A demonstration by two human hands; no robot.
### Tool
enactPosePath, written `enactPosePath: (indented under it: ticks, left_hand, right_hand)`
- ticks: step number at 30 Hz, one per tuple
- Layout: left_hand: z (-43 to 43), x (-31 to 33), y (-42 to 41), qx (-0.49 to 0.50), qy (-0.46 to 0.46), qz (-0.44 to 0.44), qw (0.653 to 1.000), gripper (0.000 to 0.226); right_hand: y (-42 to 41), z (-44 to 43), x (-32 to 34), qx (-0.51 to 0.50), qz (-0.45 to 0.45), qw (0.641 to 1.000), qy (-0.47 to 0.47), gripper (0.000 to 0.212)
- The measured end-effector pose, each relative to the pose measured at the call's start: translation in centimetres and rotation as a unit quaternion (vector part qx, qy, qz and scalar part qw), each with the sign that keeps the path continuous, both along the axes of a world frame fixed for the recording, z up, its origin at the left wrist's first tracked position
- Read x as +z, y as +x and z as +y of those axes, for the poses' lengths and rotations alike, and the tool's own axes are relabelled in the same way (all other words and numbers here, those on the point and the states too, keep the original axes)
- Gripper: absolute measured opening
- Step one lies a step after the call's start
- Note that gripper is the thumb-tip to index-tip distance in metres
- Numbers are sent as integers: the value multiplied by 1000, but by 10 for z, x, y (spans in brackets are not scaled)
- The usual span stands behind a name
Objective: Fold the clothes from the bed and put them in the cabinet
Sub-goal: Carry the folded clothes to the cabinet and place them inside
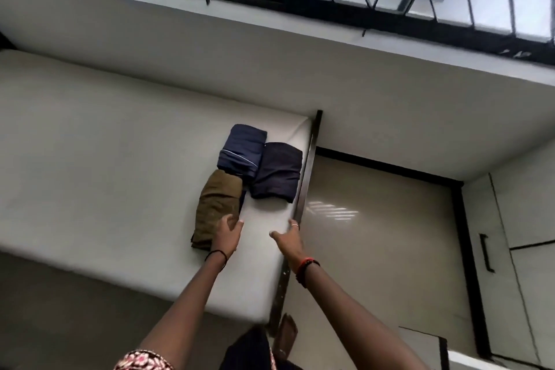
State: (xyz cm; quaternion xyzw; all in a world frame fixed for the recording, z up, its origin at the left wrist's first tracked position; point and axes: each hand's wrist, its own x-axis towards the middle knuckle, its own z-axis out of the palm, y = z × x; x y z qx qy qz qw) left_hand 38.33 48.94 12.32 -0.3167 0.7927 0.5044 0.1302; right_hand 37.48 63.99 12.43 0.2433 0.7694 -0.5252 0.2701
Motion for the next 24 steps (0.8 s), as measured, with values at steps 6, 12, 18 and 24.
enactPosePath:
  ticks: [6,12,18,24]
  left_hand:
    - [-60,-40,-21,4,-12,-38,999,49]
    - [-125,-97,-66,-33,-10,-83,996,51]
    - [-172,-156,-119,-75,23,-115,990,57]
    - [-199,-202,-147,-70,117,-163,977,88]
  right_hand:
    - [-29,-37,-47,14,-38,999,7,75]
    - [-70,-86,-97,-39,-87,995,-27,96]
    - [-125,-136,-151,-112,-115,987,-10,117]
    - [-154,-166,-203,-118,-127,982,-78,121]
